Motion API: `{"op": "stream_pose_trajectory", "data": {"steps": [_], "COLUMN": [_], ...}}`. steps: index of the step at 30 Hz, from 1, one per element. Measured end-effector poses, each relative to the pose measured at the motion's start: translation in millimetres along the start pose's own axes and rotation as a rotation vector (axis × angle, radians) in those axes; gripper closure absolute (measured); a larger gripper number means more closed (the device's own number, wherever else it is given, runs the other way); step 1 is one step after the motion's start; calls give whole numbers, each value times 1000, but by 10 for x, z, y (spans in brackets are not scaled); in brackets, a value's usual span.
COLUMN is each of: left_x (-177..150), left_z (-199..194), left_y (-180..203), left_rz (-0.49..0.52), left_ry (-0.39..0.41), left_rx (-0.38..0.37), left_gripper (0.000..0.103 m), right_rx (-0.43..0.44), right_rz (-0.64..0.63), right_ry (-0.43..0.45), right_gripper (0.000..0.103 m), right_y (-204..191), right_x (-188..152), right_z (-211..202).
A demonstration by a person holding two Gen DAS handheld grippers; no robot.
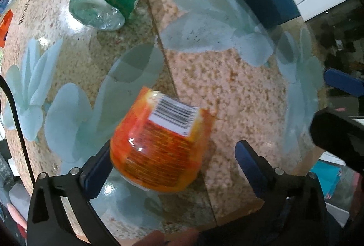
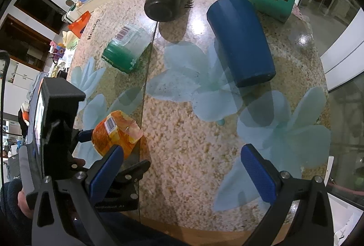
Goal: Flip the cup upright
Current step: 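Lower the orange cup onto the table and open the left gripper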
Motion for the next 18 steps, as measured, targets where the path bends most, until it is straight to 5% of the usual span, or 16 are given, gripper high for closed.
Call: {"op": "stream_pose_trajectory", "data": {"steps": [18], "left_x": [-198], "left_z": [-666], "left_y": [-349], "left_rz": [0], "left_ry": [58], "left_rx": [-29], "left_gripper": [0], "right_rx": [82], "right_rz": [32], "right_ry": [49], "right_gripper": [0], "right_y": [-256], "right_x": [-25], "right_z": [-369]}}
Point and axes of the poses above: each gripper's, at about its wrist camera, not at the fingertips, and z roughly the way its jaws point, y to its right, x to its top, the point moved 5 cm from there along z, roughly the way its jaws point, and after that the axes turned 9 degrees about x, right-handed, at the moved point
